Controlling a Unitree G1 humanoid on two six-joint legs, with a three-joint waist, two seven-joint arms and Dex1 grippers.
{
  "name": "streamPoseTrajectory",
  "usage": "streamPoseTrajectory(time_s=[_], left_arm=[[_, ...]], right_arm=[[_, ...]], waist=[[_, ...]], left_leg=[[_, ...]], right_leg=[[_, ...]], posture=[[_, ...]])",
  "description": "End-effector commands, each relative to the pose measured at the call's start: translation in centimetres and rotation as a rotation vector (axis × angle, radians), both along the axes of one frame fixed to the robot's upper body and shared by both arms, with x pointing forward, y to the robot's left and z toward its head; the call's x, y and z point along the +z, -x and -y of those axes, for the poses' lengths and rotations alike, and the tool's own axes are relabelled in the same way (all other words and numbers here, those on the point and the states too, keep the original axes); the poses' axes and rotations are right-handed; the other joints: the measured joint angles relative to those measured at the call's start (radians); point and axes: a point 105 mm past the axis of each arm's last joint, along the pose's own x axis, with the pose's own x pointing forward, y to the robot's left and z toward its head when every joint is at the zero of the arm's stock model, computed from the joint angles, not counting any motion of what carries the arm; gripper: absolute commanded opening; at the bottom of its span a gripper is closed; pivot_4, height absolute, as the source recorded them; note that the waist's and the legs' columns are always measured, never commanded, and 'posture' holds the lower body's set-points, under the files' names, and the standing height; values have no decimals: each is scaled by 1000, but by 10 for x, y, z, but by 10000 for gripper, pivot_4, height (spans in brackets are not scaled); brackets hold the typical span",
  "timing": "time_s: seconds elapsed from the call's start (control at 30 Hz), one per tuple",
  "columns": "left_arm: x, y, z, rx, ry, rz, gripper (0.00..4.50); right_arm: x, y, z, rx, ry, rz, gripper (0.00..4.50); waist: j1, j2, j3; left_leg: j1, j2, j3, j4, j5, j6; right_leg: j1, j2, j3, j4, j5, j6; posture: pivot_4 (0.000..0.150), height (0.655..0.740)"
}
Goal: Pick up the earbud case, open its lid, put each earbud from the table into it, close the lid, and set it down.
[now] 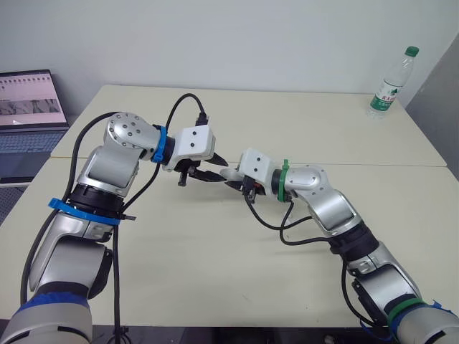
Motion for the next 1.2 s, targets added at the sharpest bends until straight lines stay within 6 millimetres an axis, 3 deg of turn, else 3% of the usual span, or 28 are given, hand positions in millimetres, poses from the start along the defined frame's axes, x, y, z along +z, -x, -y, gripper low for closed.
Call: streamPoseTrajectory(time_s=[0.03, 1.2], left_arm=[[14, 3, 4, -19, 31, 49, 17258], [6, 0, 2, -27, -26, 54, 17258]], right_arm=[[21, 5, -8, 37, -22, 75, 8612], [26, 9, -12, 55, -26, 89, 8612]], waist=[[0, 0, 0], [0, 0, 0]], left_leg=[[0, 0, 0, 0, 0, 0], [0, 0, 0, 0, 0, 0]], right_leg=[[0, 0, 0, 0, 0, 0], [0, 0, 0, 0, 0, 0]], posture=[[1500, 7400], [1500, 7400]])
